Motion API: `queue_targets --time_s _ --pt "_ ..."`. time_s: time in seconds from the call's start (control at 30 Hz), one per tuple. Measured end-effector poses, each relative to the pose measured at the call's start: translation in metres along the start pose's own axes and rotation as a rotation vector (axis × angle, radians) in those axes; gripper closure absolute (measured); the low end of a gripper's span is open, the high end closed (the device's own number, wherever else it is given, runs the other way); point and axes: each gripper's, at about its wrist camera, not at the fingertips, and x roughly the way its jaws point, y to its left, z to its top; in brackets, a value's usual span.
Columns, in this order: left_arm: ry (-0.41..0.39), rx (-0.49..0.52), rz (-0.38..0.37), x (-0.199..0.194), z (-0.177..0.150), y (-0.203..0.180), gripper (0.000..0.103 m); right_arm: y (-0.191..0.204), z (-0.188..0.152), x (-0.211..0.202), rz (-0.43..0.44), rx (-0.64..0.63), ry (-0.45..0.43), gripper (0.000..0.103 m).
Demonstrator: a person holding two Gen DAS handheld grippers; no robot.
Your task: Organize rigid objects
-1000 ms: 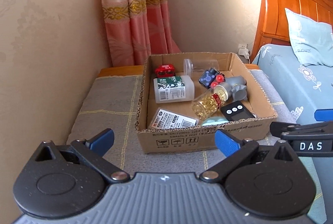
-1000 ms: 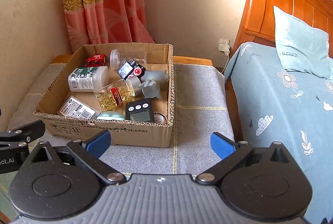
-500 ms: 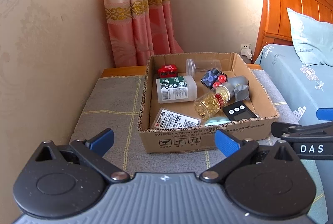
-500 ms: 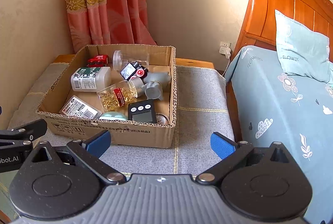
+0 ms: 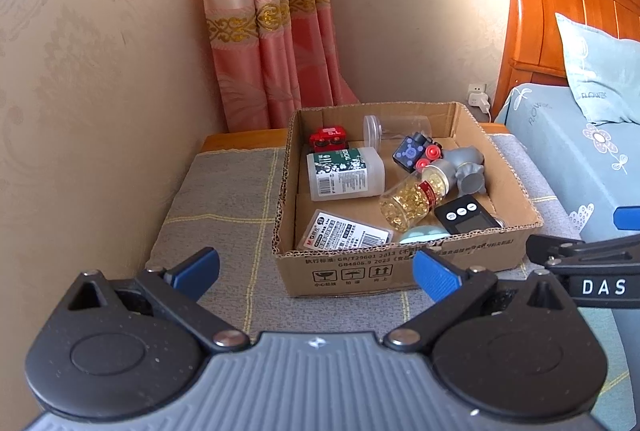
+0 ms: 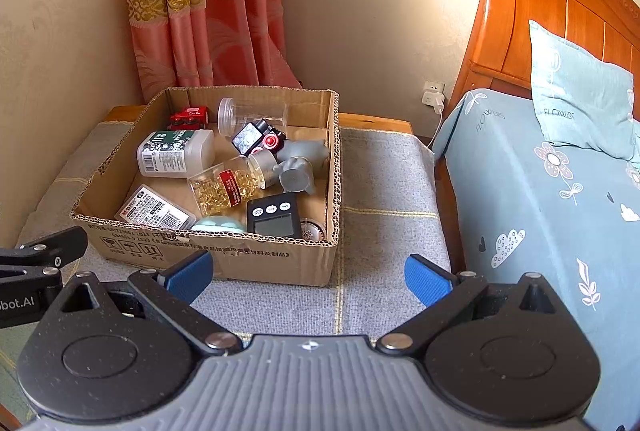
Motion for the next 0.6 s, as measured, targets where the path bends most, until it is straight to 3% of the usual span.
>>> queue_targets --time_s 0.6 --pt "-0.003 0.006 -0.003 -0.0026 -0.0006 -0.0011 0.001 -0.0004 -0.0005 -0.0041 0.007 -0.001 -0.01 0.0"
